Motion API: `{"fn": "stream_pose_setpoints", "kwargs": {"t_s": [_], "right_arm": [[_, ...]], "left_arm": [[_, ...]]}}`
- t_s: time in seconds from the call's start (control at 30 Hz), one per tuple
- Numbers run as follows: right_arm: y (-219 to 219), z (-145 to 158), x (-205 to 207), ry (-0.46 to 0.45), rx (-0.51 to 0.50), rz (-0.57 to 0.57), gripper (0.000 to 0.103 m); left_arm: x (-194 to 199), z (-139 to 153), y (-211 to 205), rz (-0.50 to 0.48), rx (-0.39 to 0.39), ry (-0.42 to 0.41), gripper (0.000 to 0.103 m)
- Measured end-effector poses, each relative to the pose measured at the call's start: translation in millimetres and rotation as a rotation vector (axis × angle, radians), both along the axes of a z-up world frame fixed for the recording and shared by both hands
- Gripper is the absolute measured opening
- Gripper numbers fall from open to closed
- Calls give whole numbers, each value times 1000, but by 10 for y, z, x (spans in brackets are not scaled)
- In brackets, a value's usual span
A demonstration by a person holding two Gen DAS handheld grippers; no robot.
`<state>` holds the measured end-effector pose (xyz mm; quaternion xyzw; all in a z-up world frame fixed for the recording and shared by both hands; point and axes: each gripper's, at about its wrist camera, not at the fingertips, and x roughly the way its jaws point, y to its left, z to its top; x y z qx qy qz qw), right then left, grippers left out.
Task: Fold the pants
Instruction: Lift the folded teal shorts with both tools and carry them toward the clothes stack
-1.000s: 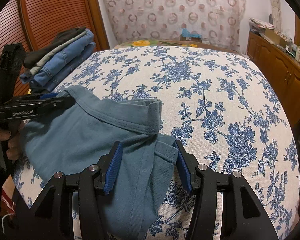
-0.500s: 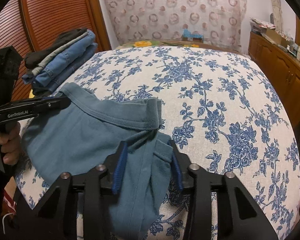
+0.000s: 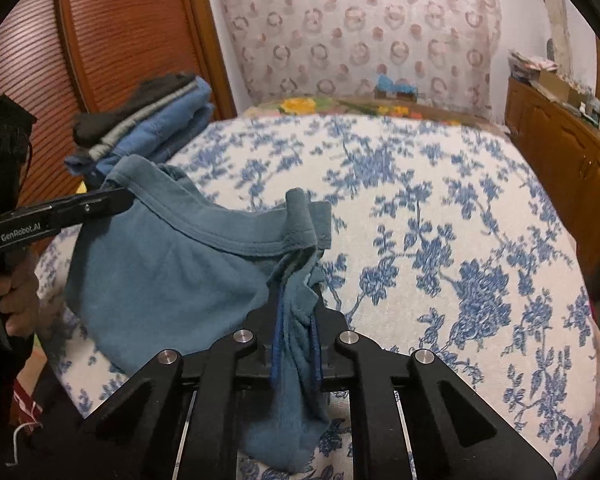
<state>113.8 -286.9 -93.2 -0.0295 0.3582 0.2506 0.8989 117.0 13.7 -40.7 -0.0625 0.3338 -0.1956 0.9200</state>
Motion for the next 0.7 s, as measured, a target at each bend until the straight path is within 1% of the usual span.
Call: {"fn": "stream_pose_setpoints", "kwargs": {"t_s": [0.33, 0.7], "right_arm": [[-84, 304, -96, -77, 31, 2, 8], [-73, 601, -160, -144, 48, 17, 8]], "left_arm": [[-156, 307, -54, -6, 3, -100, 14], [-267, 507, -14, 4, 4, -161, 14]]}}
